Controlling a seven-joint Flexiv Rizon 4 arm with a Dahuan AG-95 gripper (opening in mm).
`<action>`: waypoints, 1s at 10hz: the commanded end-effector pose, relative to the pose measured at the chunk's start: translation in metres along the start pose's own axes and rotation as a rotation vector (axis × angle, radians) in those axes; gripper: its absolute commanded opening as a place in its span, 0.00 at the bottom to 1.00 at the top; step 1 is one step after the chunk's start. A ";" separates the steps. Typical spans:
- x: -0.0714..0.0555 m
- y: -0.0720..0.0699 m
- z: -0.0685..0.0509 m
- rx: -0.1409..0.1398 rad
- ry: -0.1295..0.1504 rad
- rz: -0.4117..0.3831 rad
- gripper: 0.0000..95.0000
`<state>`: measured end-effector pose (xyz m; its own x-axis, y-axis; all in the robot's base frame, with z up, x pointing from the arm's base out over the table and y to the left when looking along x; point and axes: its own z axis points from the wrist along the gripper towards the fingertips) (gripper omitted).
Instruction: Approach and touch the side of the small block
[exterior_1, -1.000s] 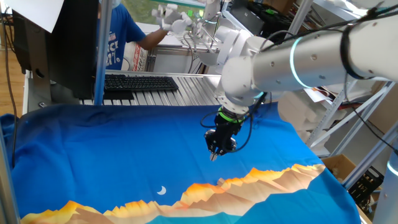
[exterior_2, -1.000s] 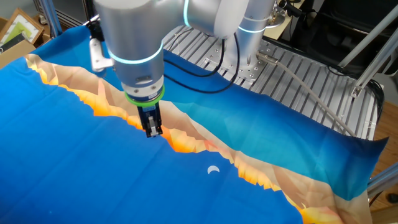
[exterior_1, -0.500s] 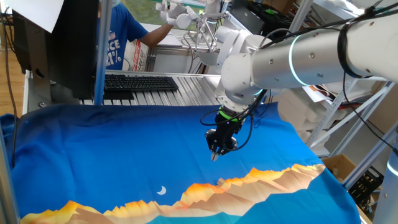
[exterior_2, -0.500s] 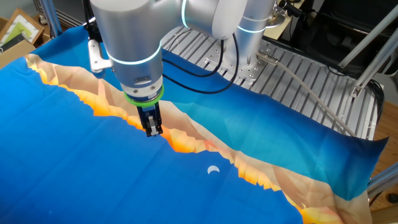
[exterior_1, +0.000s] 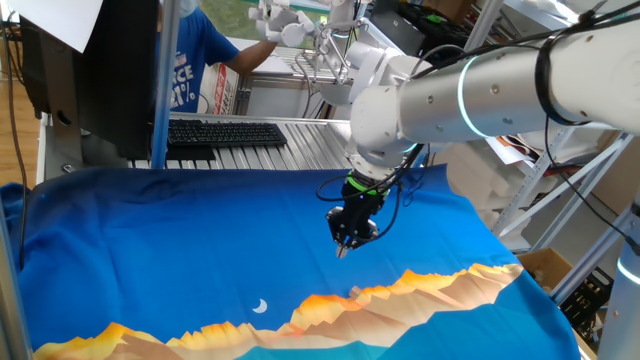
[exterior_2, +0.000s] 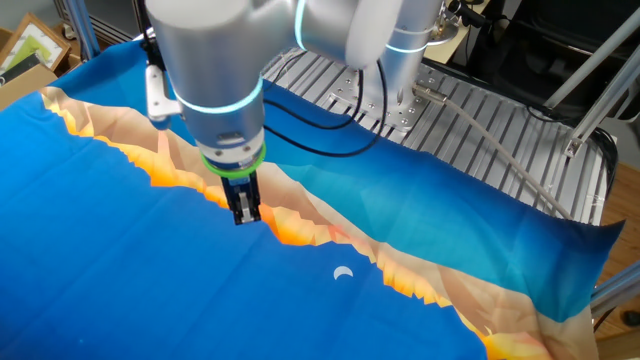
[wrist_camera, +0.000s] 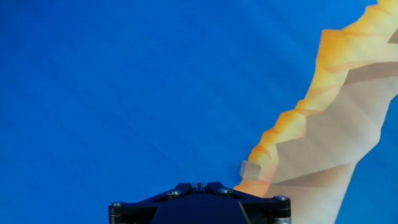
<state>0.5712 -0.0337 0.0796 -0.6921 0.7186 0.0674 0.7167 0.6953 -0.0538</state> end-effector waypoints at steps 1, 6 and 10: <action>-0.001 -0.002 0.010 0.006 -0.028 -0.015 0.00; -0.007 -0.013 0.031 -0.015 -0.024 -0.021 0.00; -0.008 -0.012 0.038 -0.020 -0.029 -0.016 0.00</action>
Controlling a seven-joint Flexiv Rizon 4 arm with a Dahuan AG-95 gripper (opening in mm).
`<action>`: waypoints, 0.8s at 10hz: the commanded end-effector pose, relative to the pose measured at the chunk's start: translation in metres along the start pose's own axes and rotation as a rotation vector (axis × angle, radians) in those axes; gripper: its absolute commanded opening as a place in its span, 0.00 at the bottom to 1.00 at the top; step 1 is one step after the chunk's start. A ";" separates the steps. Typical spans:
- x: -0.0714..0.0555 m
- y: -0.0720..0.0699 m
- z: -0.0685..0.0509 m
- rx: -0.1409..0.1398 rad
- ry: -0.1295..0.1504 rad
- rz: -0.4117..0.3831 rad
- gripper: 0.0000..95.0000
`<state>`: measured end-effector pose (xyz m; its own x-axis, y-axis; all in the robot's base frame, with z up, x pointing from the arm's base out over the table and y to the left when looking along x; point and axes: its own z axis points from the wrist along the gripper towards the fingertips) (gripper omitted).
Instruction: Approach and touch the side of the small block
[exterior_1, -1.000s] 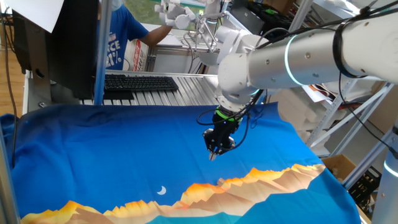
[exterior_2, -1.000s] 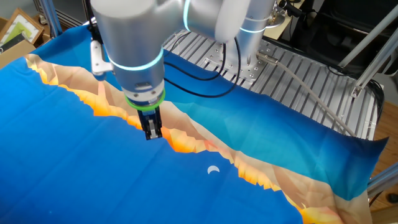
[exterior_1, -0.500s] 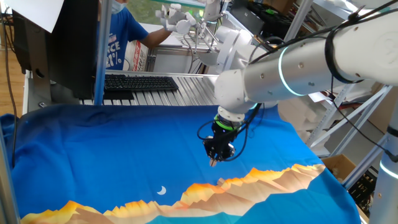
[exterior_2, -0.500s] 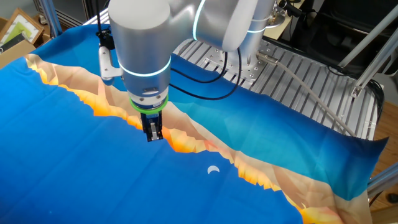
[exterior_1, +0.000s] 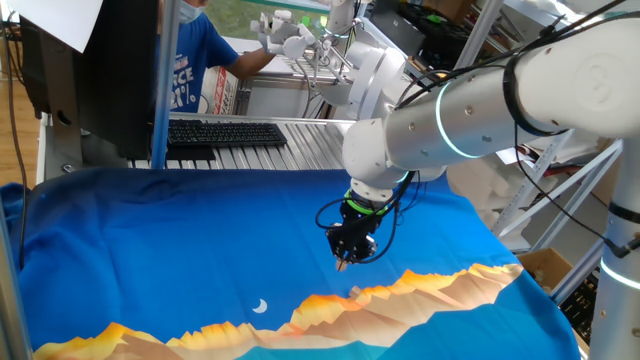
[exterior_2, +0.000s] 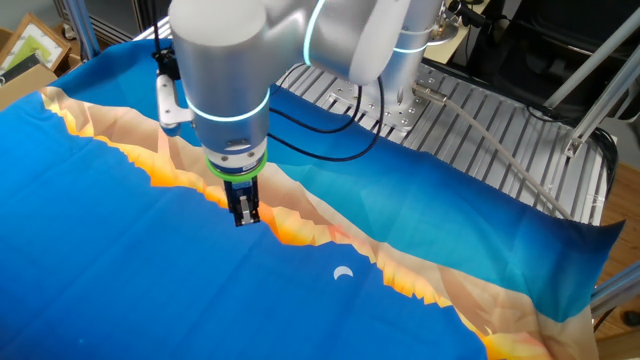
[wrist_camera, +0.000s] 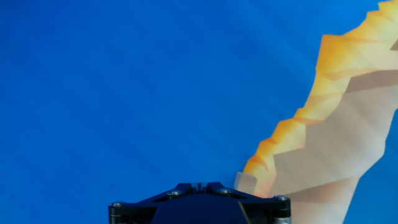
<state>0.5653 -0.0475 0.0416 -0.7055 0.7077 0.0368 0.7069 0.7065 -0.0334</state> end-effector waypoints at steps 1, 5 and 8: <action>0.000 -0.001 0.002 -0.003 0.004 0.000 0.00; 0.000 -0.008 0.013 -0.009 0.008 0.002 0.00; 0.002 -0.011 0.017 -0.017 0.011 0.018 0.00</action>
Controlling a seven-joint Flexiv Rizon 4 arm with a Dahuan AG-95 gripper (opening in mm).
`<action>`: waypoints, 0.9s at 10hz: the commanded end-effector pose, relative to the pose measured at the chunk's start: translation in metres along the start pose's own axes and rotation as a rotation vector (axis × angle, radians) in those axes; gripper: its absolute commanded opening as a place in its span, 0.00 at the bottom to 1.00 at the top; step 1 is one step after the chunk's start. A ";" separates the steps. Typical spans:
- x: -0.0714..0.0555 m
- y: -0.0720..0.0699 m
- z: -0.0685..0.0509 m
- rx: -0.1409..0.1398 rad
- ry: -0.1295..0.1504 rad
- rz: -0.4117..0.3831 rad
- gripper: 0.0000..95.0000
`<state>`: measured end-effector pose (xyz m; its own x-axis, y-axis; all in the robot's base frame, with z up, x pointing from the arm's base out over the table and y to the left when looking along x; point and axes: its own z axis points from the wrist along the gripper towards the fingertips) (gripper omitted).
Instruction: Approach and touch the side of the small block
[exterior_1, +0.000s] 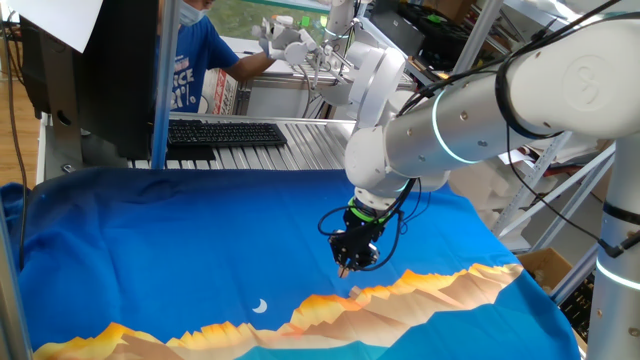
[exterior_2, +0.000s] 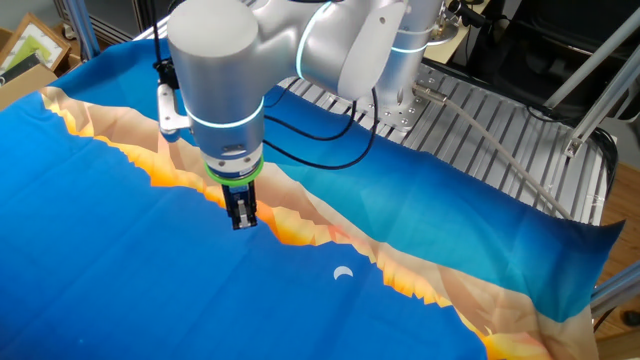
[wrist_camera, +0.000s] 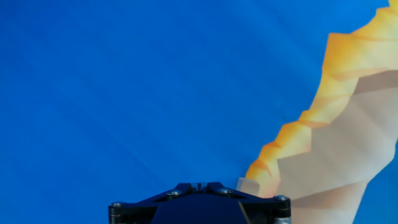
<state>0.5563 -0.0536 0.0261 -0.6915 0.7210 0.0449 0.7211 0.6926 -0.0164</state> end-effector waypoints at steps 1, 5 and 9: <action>0.000 -0.001 0.001 -0.003 0.005 0.000 0.00; 0.001 -0.003 0.006 -0.010 0.009 0.007 0.00; 0.002 -0.005 0.010 -0.009 -0.005 0.001 0.00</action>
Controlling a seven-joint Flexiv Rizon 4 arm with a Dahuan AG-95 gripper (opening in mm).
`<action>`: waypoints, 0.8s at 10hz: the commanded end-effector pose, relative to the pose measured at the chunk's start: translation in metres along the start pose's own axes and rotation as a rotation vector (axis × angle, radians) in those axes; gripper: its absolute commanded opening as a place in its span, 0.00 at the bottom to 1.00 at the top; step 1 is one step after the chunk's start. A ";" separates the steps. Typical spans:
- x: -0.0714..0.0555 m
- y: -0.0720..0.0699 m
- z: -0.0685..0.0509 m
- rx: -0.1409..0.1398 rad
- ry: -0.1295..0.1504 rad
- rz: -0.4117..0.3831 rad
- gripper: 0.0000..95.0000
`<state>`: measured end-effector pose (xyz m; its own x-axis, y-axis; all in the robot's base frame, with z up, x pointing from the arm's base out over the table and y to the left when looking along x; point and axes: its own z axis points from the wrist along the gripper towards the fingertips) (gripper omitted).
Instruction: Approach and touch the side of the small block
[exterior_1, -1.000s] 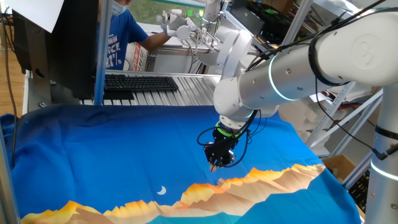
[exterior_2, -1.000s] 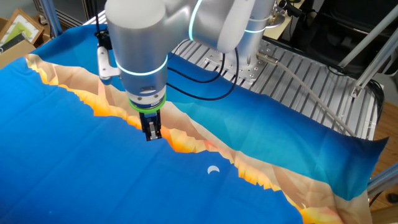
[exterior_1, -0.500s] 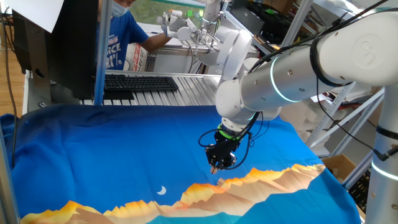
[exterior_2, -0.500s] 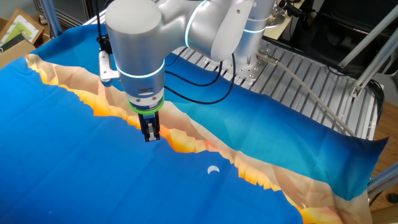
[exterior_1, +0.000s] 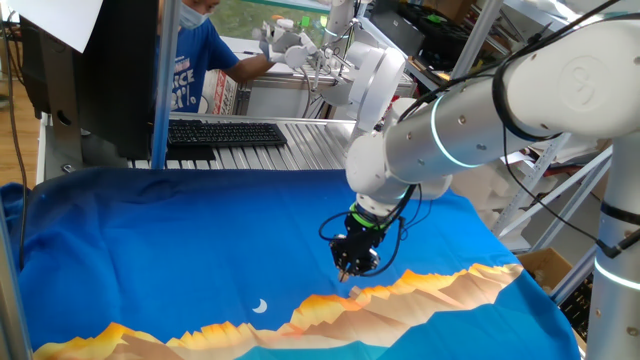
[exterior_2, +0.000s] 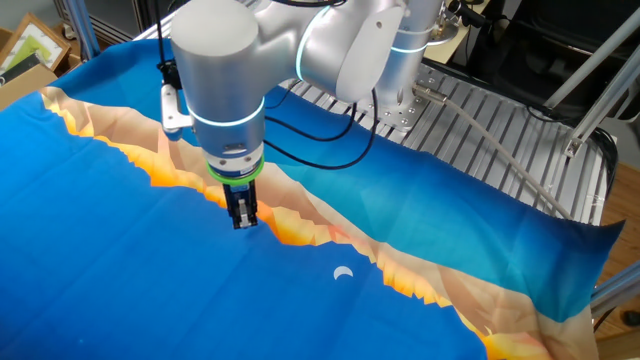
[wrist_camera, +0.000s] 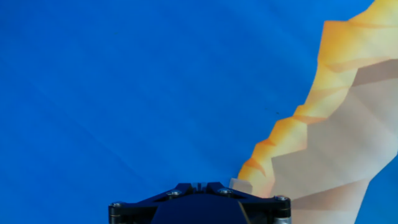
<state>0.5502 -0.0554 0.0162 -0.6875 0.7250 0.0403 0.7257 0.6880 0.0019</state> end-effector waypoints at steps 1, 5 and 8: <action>0.000 0.000 0.000 0.016 -0.004 -0.005 0.00; 0.000 0.000 0.000 0.005 0.004 0.033 0.60; 0.000 0.000 0.000 -0.026 0.031 0.053 0.60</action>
<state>0.5489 -0.0562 0.0181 -0.6478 0.7586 0.0702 0.7613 0.6480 0.0231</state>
